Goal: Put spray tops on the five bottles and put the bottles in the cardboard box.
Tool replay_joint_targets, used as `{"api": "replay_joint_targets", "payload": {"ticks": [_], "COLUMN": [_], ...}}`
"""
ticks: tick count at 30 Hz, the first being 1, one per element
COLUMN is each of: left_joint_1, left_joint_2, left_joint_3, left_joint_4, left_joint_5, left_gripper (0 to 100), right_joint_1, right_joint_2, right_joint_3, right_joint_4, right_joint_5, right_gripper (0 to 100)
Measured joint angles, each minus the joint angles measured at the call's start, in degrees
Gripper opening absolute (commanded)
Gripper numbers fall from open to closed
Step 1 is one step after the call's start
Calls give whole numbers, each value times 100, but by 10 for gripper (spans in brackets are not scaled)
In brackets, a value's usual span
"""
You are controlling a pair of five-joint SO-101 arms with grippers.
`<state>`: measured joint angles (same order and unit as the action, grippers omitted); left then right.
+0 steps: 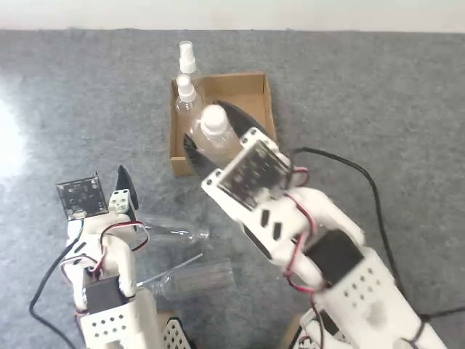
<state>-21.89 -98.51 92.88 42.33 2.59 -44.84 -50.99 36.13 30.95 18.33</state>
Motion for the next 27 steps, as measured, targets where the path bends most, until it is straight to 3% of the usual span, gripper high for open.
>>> {"api": "replay_joint_targets", "payload": {"ticks": [13,27], "left_joint_1": [0,0], "left_joint_2": [0,0], "left_joint_3": [0,0], "left_joint_4": [0,0], "left_joint_5": [0,0], "left_gripper": [152,152], "right_joint_1": [9,492], "right_joint_2": [2057,3675], "right_joint_3": [0,0], "right_joint_4": [-1486,-2848], "right_joint_5": [0,0], "right_gripper": [101,101]}}
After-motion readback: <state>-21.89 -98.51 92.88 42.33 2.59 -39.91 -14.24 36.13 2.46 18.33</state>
